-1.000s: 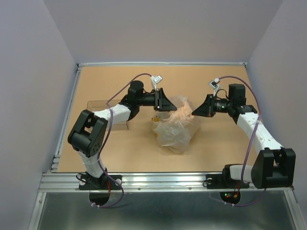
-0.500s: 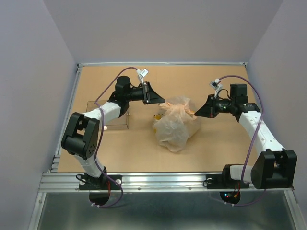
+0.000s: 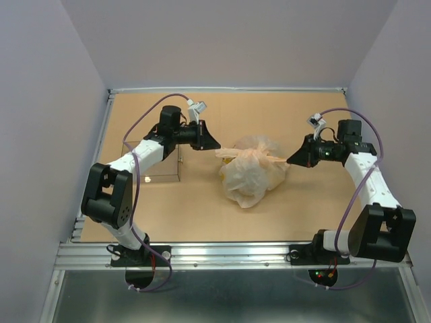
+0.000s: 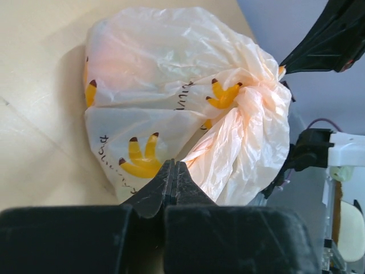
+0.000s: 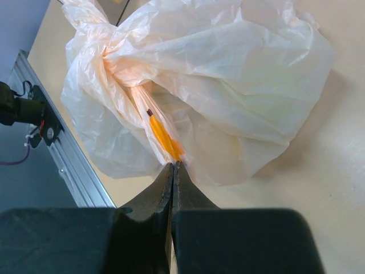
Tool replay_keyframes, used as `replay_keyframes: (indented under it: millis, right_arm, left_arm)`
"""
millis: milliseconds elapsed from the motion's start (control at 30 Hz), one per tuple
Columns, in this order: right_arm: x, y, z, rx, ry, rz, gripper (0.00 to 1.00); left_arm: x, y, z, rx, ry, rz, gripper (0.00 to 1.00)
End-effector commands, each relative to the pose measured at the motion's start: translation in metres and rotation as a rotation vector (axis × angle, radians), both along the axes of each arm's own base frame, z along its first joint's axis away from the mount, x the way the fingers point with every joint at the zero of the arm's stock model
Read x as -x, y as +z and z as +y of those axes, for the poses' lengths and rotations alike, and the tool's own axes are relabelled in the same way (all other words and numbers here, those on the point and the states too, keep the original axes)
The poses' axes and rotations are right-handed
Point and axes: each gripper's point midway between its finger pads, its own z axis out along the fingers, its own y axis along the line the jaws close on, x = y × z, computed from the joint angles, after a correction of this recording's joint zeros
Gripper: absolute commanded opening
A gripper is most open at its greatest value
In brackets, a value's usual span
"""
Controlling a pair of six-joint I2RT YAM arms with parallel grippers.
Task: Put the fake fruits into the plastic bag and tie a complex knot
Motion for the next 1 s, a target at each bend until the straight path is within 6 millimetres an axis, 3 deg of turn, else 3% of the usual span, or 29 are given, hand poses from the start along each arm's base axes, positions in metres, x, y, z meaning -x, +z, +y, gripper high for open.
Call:
replay_keyframes:
  millis: [0, 67, 100, 200, 233, 267, 300, 367, 567, 700, 767, 800, 967]
  right_arm:
    - [-0.006, -0.014, -0.019, 0.079, -0.011, -0.01, 0.01]
    - [-0.007, -0.007, -0.013, 0.027, 0.01, -0.002, 0.0]
    - [-0.007, -0.005, -0.01, 0.008, 0.014, 0.006, 0.04]
    - [-0.011, 0.005, -0.007, -0.019, 0.033, 0.005, 0.39]
    - [-0.011, 0.006, -0.007, -0.018, 0.038, 0.005, 0.59]
    - [-0.011, 0.007, -0.008, -0.011, 0.039, 0.009, 0.65]
    - [-0.013, 0.009, -0.008, 0.0, 0.046, -0.01, 0.71]
    - [-0.015, 0.008, -0.009, 0.03, 0.051, -0.023, 0.77]
    - [-0.02, 0.007, 0.005, 0.145, 0.137, -0.103, 0.85]
    - [-0.031, -0.001, 0.0, 0.296, 0.196, -0.195, 0.86]
    - [-0.031, -0.002, -0.001, 0.348, 0.225, -0.229, 0.87]
    - [-0.031, -0.003, -0.002, 0.374, 0.252, -0.262, 0.87]
    - [-0.029, -0.004, 0.007, 0.456, 0.344, -0.352, 0.88]
  left_arm:
    - [-0.027, 0.012, 0.027, -0.086, 0.09, -0.146, 0.0]
    - [-0.019, 0.015, 0.02, -0.06, 0.031, -0.148, 0.0]
    - [-0.012, 0.024, 0.012, -0.029, -0.02, -0.156, 0.12]
    - [-0.003, 0.042, 0.004, 0.018, -0.077, -0.184, 0.44]
    - [-0.002, 0.049, 0.003, 0.026, -0.088, -0.209, 0.51]
    - [-0.001, 0.055, 0.002, 0.03, -0.101, -0.239, 0.64]
    - [-0.001, 0.063, 0.002, 0.034, -0.107, -0.269, 0.69]
    - [-0.001, 0.069, 0.003, 0.015, -0.128, -0.319, 0.99]
    - [-0.006, 0.076, 0.014, -0.092, -0.181, -0.458, 0.99]
    - [-0.005, 0.075, 0.029, -0.234, -0.337, -0.68, 0.99]
    - [-0.005, 0.066, 0.033, -0.288, -0.425, -0.743, 0.99]
    - [-0.006, 0.07, 0.035, -0.31, -0.46, -0.785, 0.99]
    - [0.002, 0.041, 0.045, -0.399, -0.634, -0.875, 0.99]
